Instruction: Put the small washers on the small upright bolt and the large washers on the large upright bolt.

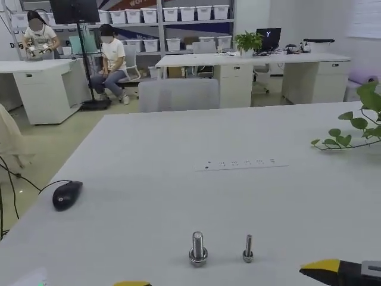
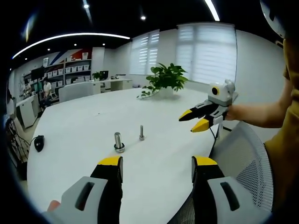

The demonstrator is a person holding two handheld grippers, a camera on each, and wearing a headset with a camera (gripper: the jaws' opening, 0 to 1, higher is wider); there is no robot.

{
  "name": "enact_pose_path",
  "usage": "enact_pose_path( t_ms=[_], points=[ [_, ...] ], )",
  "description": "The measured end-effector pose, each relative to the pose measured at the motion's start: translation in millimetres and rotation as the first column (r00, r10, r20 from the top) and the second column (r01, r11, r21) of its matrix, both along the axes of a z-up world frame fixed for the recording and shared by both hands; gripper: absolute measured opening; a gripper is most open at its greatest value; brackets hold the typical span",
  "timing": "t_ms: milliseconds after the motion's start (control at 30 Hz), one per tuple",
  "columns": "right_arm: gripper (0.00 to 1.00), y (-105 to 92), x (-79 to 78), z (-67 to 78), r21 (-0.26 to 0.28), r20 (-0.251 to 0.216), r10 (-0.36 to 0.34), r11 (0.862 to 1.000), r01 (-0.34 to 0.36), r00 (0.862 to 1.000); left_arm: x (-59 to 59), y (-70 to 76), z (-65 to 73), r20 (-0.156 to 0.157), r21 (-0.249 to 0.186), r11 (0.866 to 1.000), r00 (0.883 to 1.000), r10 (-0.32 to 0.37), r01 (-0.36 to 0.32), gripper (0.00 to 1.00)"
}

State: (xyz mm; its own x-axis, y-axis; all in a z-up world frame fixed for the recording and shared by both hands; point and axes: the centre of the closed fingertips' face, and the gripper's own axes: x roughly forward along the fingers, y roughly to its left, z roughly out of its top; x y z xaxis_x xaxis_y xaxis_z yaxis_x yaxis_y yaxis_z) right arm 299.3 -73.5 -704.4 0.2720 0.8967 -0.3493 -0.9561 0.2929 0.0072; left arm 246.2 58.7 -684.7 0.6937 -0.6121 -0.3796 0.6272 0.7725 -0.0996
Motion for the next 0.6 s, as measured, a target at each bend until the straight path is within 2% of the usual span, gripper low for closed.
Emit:
enact_pose_path(
  t_ms=[233, 433, 600],
  points=[
    [0.4, -4.5, -3.5, 2.3, 0.036, -0.009, -0.023, 0.999, 0.024, 1.0, 0.1, 1.4, 0.9, 0.005, -0.006, 1.0, 1.0, 0.02, -0.02, 0.59],
    [0.46, -3.7, -3.3, -1.0, 0.02, -0.012, -0.024, 1.0, 0.024, 1.0, -2.8, -0.9, 0.3, 0.002, -0.005, 1.0, 1.0, 0.026, -0.026, 0.59],
    [0.46, -5.9, -1.1, -2.9, 0.017, -0.018, -0.034, 0.999, 0.034, 0.999, -5.6, -0.2, 3.8, 0.007, -0.004, 0.999, 0.999, 0.035, -0.035, 0.59]
  ],
)
